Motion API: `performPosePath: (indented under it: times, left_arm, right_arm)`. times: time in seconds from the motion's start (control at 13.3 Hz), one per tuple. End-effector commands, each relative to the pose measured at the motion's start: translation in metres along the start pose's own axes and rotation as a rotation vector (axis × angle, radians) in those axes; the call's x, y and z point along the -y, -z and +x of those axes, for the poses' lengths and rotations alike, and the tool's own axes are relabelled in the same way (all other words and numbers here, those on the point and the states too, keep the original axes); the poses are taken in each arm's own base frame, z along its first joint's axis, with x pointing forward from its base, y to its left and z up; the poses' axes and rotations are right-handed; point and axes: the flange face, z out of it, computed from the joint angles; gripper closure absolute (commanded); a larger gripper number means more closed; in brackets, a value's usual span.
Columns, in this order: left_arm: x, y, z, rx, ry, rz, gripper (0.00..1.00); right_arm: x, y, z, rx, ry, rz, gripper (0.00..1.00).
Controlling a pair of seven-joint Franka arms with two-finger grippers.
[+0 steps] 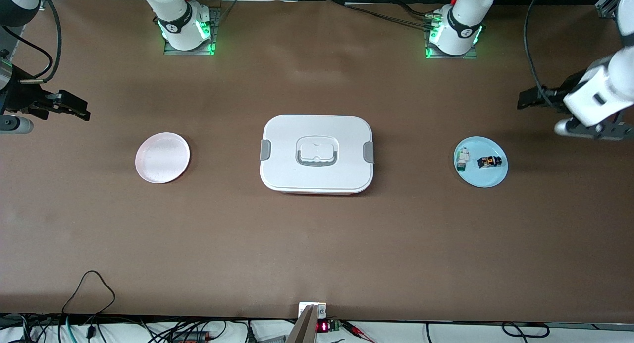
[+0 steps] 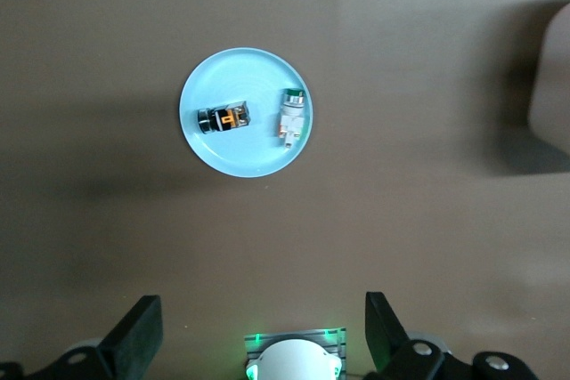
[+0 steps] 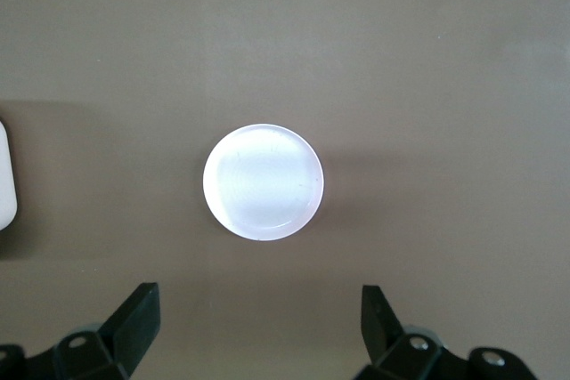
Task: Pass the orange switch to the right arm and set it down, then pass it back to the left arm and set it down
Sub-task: 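Lower the left gripper onto the orange switch on the blue plate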
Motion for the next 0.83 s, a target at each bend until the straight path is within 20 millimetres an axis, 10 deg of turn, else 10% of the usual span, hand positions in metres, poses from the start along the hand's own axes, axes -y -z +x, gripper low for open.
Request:
performPosePath:
  times: [0.0, 0.75]
  left_arm:
    - [0.005, -0.029, 0.018, -0.029, -0.019, 0.028, 0.00]
    - [0.061, -0.168, 0.026, -0.142, 0.048, 0.058, 0.00]
  right_arm:
    - [0.000, 0.004, 0.001, 0.004, 0.015, 0.010, 0.00]
    - [0.000, 0.004, 0.001, 0.004, 0.015, 0.010, 0.00]
